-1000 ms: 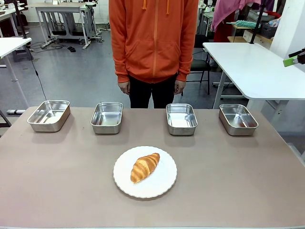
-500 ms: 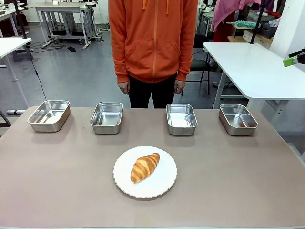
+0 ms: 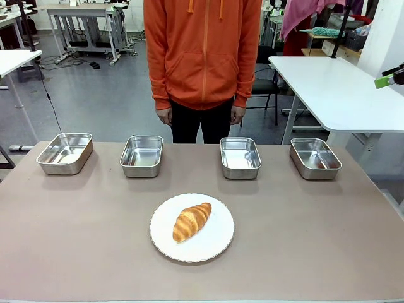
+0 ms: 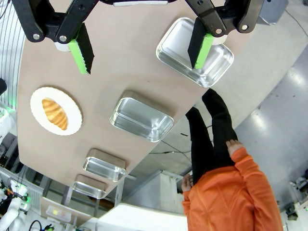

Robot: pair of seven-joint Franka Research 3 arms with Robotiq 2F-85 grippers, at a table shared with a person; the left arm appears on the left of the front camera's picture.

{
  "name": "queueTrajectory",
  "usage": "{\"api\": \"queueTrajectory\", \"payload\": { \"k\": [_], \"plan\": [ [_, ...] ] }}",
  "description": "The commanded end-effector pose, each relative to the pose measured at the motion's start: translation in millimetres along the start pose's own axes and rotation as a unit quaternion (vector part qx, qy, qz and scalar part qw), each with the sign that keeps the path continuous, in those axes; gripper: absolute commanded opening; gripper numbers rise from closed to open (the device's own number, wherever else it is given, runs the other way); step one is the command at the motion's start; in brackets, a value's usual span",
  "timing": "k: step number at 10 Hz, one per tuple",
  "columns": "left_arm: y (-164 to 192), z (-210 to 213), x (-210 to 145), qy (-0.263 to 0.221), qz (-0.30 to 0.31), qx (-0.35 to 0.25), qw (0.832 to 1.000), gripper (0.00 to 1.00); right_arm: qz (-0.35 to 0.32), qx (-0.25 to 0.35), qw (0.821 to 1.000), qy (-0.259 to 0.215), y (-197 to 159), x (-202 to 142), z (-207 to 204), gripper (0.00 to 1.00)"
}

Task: Place the bread in the container.
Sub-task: Place the Butter Roll into the Airtight Container indicated by the human.

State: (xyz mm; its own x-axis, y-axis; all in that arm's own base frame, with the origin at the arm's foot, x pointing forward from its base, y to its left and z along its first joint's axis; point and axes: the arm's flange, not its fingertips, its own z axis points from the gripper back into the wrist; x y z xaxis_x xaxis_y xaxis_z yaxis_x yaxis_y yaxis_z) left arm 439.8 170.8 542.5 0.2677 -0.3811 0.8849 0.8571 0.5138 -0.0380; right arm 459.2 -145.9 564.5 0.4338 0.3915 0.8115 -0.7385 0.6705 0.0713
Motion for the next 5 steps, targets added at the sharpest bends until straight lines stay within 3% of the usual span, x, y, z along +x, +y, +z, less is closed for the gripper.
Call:
{"api": "queueTrajectory", "payload": {
  "k": [1,5],
  "plan": [
    [-1.1,1.1,1.3,-0.003,-0.006,0.000,1.000,1.00,0.001,0.002,1.000,-0.011,0.7,2.4,-0.5,1.00],
    [-1.1,1.1,1.3,-0.003,-0.006,0.000,1.000,1.00,0.001,0.002,1.000,-0.011,0.7,2.4,-0.5,1.00]
  ]
}}
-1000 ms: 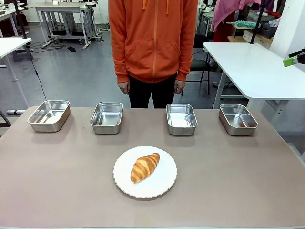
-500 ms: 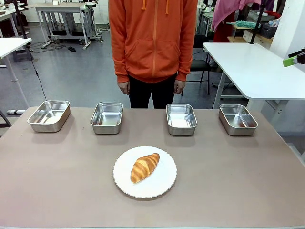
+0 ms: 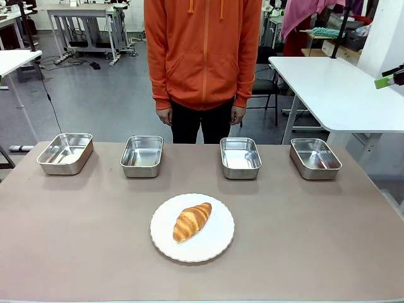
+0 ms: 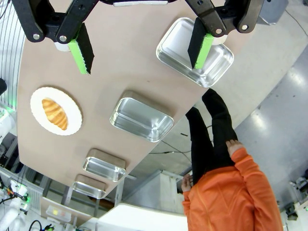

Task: Place the bread in the container.
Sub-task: Place the Butter Roll into the Airtight Container indicated by the human.

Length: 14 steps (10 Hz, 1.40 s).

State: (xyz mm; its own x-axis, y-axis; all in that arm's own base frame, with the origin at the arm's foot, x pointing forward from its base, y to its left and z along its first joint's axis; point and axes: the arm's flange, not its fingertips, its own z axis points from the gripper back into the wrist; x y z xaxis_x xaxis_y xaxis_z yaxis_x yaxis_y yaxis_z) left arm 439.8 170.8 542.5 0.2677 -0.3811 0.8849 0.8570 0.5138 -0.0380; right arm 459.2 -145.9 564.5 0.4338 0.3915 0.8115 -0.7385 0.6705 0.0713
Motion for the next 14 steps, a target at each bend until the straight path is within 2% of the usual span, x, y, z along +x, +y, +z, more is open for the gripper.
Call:
{"api": "queueTrajectory", "payload": {
  "k": [1,14],
  "plan": [
    [-1.1,1.1,1.3,-0.003,-0.006,0.000,1.000,1.00,0.001,0.002,1.000,-0.011,0.7,2.4,-0.5,1.00],
    [-1.1,1.1,1.3,-0.003,-0.006,0.000,1.000,1.00,0.001,0.002,1.000,-0.011,0.7,2.4,-0.5,1.00]
  ]
}}
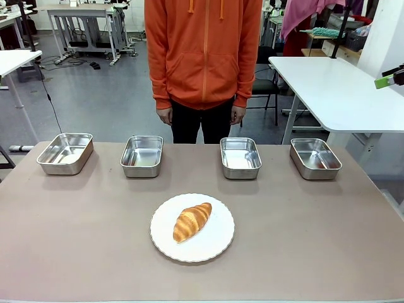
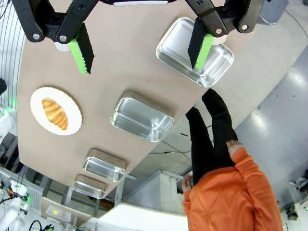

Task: Place the bread in the container.
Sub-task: Place the Butter Roll into the Airtight Container indicated by the human.

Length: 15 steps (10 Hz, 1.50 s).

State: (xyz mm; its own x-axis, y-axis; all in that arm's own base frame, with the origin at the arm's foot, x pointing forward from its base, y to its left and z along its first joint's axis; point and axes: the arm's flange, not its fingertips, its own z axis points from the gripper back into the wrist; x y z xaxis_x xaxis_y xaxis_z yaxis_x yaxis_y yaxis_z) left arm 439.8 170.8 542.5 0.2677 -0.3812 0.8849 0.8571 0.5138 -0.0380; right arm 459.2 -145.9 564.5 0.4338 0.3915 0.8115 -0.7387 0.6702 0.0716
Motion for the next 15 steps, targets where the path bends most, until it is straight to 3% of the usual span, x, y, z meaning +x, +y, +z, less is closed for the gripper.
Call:
{"api": "queueTrajectory", "payload": {
  "k": [1,15],
  "plan": [
    [-1.1,1.1,1.3,-0.003,-0.006,0.000,1.000,1.00,0.001,0.002,1.000,-0.011,0.7,2.4,-0.5,1.00],
    [-1.1,1.1,1.3,-0.003,-0.006,0.000,1.000,1.00,0.001,0.002,1.000,-0.011,0.7,2.4,-0.5,1.00]
  ]
}}
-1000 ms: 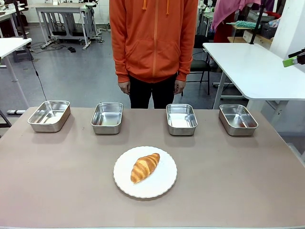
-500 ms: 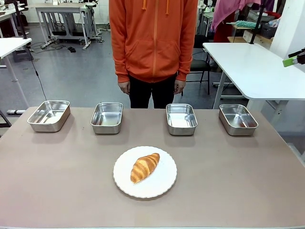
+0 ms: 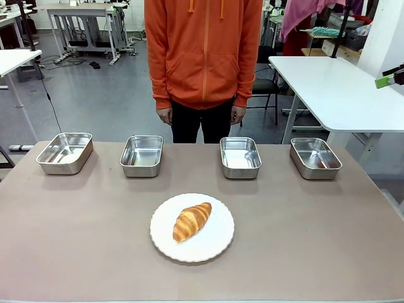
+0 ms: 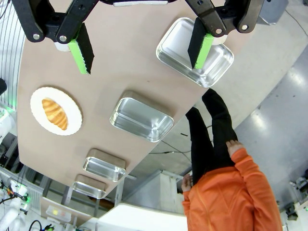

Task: Place the bread in the container.
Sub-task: Place the Butter Roll into the Airtight Container indicated by the human.

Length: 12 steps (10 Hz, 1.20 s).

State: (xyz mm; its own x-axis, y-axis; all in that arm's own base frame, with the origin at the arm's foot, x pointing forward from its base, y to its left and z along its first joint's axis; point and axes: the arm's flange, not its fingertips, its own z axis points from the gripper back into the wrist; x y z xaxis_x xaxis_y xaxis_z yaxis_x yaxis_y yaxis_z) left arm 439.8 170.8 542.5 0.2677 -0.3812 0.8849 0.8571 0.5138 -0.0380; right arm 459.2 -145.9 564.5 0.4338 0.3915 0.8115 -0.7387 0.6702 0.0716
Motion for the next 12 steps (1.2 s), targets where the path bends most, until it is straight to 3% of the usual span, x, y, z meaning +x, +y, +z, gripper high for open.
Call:
{"api": "queueTrajectory", "payload": {
  "k": [1,12],
  "plan": [
    [-1.1,1.1,1.3,-0.003,-0.006,0.000,1.000,1.00,0.001,0.002,1.000,-0.011,0.7,2.4,-0.5,1.00],
    [-1.1,1.1,1.3,-0.003,-0.006,0.000,1.000,1.00,0.001,0.002,1.000,-0.011,0.7,2.4,-0.5,1.00]
  ]
}}
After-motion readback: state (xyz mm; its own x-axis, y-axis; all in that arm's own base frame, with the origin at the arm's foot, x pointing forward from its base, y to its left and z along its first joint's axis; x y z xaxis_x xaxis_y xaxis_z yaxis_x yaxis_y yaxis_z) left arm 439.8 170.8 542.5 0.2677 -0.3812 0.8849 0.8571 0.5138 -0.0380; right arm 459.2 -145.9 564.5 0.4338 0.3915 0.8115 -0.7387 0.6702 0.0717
